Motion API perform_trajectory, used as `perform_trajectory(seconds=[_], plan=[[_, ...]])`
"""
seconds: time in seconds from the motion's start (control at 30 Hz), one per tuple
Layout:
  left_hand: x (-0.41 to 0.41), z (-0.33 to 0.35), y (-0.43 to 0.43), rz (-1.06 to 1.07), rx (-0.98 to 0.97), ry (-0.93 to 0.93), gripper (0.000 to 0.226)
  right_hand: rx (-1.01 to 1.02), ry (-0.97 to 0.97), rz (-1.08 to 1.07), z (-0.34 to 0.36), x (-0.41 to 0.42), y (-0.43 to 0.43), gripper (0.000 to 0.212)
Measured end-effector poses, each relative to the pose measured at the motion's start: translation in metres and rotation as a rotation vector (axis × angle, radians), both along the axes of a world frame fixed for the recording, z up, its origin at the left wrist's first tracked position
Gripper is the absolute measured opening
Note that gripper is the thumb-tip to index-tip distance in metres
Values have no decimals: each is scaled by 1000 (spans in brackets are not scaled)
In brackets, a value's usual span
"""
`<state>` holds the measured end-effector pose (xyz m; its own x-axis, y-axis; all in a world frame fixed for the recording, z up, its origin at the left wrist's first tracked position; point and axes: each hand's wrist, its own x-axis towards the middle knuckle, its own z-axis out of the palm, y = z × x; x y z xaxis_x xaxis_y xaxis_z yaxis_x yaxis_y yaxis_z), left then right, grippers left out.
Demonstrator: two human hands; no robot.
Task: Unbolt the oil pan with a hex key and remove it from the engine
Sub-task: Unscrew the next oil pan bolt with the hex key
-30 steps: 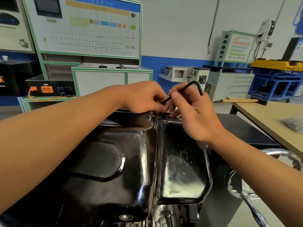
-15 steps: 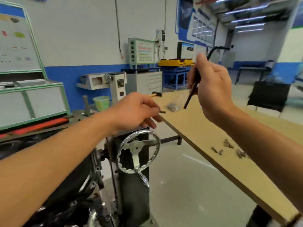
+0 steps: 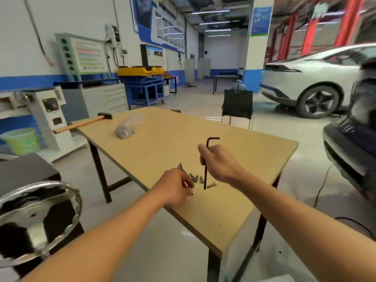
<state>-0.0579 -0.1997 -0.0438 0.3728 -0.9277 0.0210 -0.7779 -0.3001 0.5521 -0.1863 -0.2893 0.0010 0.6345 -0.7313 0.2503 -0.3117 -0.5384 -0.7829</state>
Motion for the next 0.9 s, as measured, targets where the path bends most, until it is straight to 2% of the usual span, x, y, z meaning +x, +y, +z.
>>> perform_trajectory(seconds=[0.1, 0.23, 0.33, 0.53, 0.67, 0.73, 0.9], plan=[[4, -8, -12, 5, -12, -24, 22, 26, -13, -20, -13, 4, -13, 51], [18, -2, -7, -9, -56, 39, 39, 40, 19, -37, -19, 12, -18, 50], [45, 27, 27, -19, -63, 3, 32, -35, 7, -18, -8, 24, -5, 46], [111, 124, 194, 105, -157, -226, 15, -240, -193, 239, 42, 92, 98, 30], [144, 172, 338, 386, -281, -338, 22, -288, -416, 578, 88, 155, 216, 19], [157, 180, 400, 539, -336, -348, 24, -286, -463, 733, 104, 185, 274, 19], [196, 171, 519, 797, -197, -309, 18, -336, -435, 965, 126, 254, 397, 19]])
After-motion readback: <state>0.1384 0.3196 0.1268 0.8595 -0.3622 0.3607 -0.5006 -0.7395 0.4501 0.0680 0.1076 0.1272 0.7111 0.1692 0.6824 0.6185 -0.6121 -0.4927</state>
